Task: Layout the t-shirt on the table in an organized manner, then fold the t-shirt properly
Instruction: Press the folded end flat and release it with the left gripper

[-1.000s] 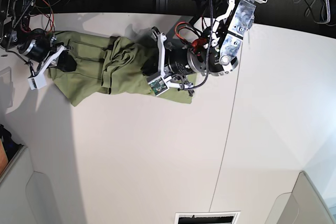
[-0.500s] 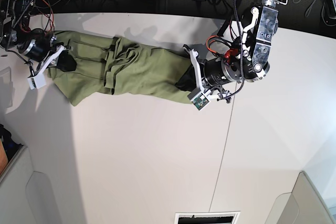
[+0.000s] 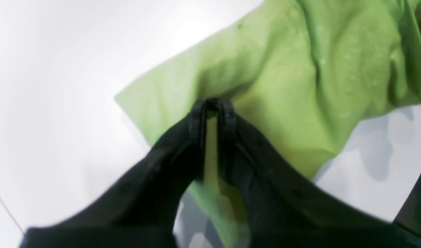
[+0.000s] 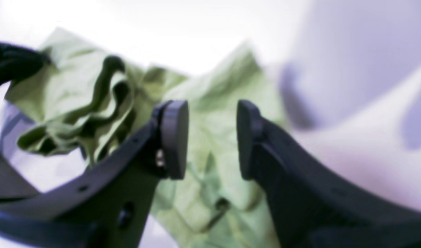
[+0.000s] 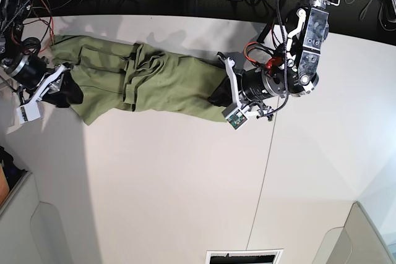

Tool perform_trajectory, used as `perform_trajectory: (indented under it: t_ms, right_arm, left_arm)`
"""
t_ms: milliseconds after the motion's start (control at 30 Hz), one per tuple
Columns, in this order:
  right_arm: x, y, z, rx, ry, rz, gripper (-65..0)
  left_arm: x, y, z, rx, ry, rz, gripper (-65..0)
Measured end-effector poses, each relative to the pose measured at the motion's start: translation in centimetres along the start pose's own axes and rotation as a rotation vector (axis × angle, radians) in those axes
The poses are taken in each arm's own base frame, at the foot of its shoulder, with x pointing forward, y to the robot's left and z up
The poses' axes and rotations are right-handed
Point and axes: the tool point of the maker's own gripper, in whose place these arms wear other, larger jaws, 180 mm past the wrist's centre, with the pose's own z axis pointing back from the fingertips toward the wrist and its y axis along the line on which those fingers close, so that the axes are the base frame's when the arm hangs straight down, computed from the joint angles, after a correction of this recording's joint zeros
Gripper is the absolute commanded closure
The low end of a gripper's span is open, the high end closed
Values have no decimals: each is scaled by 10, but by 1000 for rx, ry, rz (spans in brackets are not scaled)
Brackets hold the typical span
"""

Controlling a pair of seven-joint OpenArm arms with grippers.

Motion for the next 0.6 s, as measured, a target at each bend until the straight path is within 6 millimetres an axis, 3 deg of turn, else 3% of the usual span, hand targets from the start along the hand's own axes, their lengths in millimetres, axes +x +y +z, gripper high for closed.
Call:
perform_trajectory:
  t_ms: [167,300,467,600]
  right_arm:
    - [1,-44,23,-132,-28,-63,-403]
    - [-27,-64,25,-151,41,-148,-433]
    - [-62,-58,19,-91,107,-262,-433]
    - [-84,-40,11,-52,125,-314,-433]
  left_arm:
    - [-4,3,5,-9,4,5,-70]
    - [-6,5,6,-6,7,3,-70]
    - [-6,4,6,-7,6,3,-70]
    - [-5,4,6,-7,4,4,-70]
